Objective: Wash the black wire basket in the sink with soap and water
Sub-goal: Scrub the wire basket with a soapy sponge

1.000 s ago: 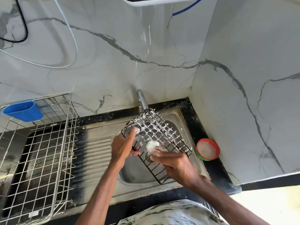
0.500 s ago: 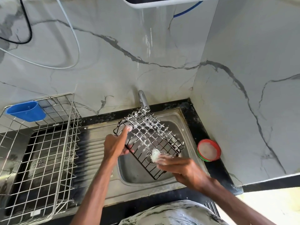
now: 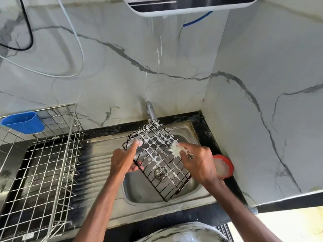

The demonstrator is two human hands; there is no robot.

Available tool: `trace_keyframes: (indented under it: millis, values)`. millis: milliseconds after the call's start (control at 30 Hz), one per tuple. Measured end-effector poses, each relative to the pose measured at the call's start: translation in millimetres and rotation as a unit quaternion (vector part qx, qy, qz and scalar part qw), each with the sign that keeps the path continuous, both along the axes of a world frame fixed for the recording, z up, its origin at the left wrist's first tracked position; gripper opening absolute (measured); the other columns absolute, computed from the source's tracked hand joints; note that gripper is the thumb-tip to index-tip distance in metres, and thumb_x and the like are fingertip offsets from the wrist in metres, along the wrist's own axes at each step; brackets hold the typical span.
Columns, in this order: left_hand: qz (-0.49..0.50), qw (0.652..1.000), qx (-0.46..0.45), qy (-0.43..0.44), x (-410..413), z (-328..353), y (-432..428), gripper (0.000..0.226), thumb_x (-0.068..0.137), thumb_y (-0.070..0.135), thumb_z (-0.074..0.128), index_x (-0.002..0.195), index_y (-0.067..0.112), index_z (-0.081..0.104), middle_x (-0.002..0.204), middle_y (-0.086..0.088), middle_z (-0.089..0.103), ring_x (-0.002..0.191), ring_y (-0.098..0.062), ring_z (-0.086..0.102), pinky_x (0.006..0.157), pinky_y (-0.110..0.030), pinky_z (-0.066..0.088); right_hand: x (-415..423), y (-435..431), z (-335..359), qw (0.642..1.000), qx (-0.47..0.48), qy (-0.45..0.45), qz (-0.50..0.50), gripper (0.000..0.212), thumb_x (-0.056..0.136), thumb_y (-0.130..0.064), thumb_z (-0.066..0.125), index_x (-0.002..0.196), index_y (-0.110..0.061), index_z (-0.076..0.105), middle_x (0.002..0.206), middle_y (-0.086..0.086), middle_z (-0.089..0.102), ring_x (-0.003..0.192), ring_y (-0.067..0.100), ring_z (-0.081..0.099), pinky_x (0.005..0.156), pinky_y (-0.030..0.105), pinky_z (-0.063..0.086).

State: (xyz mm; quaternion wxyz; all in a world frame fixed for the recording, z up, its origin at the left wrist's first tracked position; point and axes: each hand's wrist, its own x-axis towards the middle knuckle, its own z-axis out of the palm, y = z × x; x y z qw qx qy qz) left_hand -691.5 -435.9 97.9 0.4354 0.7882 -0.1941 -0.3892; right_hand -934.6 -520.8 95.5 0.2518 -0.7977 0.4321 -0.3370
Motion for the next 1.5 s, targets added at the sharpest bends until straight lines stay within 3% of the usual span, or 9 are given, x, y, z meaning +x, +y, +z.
trace_keyframes:
  millis: [133,300,467,667,833,900,1067,1233,1500]
  values:
    - [-0.011,1.000,-0.017,0.010,2.6,4.3,-1.1,0.063,0.081,0.073,0.065,0.119,0.023,0.075,0.071,-0.018,0.076,0.062,-0.031,0.077,0.043,-0.024,0.054,5.3,-24.2,5.8,0.995,0.096,-0.016,-0.031,0.031,0.088,-0.007,0.070,0.115,-0.022,0.076,0.115,-0.006,0.075,0.091,0.003,0.073,0.078,0.030,0.063]
    - [-0.017,0.999,0.011,0.034,7.1,3.7,-3.1,0.102,0.049,0.095,0.056,0.106,0.012,0.071,0.074,-0.017,0.077,0.070,-0.034,0.078,0.043,-0.023,0.053,10.6,-35.7,12.6,0.984,0.175,0.022,-0.016,0.025,0.099,-0.004,0.058,0.118,-0.012,0.072,0.115,-0.008,0.066,0.093,0.007,0.065,0.063,0.002,0.049]
    - [-0.037,0.998,0.031,0.026,11.0,5.1,-6.0,0.101,0.045,0.091,0.055,0.105,0.010,0.069,0.073,-0.016,0.077,0.063,-0.030,0.076,0.046,-0.025,0.056,9.9,-37.2,15.1,0.961,0.275,-0.020,0.014,0.027,0.099,0.000,0.054,0.106,-0.021,0.071,0.108,-0.007,0.067,0.092,0.008,0.068,0.061,0.012,0.053]
    - [-0.006,0.999,0.036,0.007,3.8,-8.9,-4.8,0.083,0.085,0.077,0.058,0.103,-0.002,0.074,0.060,-0.002,0.070,0.040,-0.009,0.060,0.041,-0.019,0.047,15.6,-31.5,15.6,0.895,0.432,-0.108,0.026,0.032,0.096,0.005,0.056,0.099,-0.024,0.070,0.104,-0.004,0.073,0.084,0.005,0.073,0.067,0.019,0.056]
    - [-0.031,0.999,0.021,0.006,-7.7,-14.8,-1.6,0.101,0.048,0.100,0.052,0.092,0.010,0.065,0.065,0.000,0.058,0.045,-0.006,0.054,0.050,-0.022,0.044,24.6,-26.4,8.9,0.878,0.461,-0.131,-0.004,0.029,0.096,0.005,0.058,0.097,-0.020,0.073,0.106,0.003,0.075,0.089,0.011,0.074,0.068,0.020,0.057]
    - [-0.048,0.998,0.028,0.042,-8.9,-15.3,1.4,0.101,0.043,0.094,0.064,0.108,0.016,0.062,0.088,-0.001,0.069,0.066,-0.009,0.068,0.061,-0.028,0.053,26.3,-26.0,10.3,0.872,0.468,-0.144,-0.012,0.028,0.096,0.006,0.057,0.096,-0.017,0.072,0.102,0.003,0.075,0.082,0.011,0.075,0.063,0.019,0.056]
    - [-0.048,0.982,-0.003,0.183,-23.6,-23.1,8.7,0.041,0.087,0.042,0.074,0.121,0.022,0.062,0.113,-0.007,0.069,0.088,-0.028,0.074,0.079,-0.047,0.064,27.1,-32.1,13.0,0.885,0.447,-0.130,-0.013,0.025,0.097,0.005,0.057,0.104,-0.014,0.072,0.110,0.005,0.074,0.084,0.013,0.074,0.059,0.017,0.054]
    - [-0.046,0.976,0.015,0.210,-27.1,-38.1,9.3,0.039,0.096,0.044,0.066,0.125,0.019,0.064,0.114,-0.016,0.076,0.094,-0.033,0.078,0.083,-0.050,0.063,20.3,-34.5,24.3,0.915,0.393,-0.091,0.030,0.034,0.096,0.007,0.056,0.098,-0.023,0.072,0.104,-0.002,0.073,0.080,0.003,0.074,0.062,0.016,0.056]
    - [-0.022,0.983,-0.011,0.183,-36.3,-35.6,3.0,0.042,0.090,0.048,0.071,0.119,0.017,0.069,0.107,-0.010,0.079,0.087,-0.031,0.079,0.071,-0.040,0.061,9.7,-45.0,22.2,0.995,-0.028,0.098,-0.007,0.021,0.102,-0.010,0.054,0.109,-0.012,0.074,0.093,0.007,0.077,0.071,0.013,0.074,0.053,0.007,0.050]
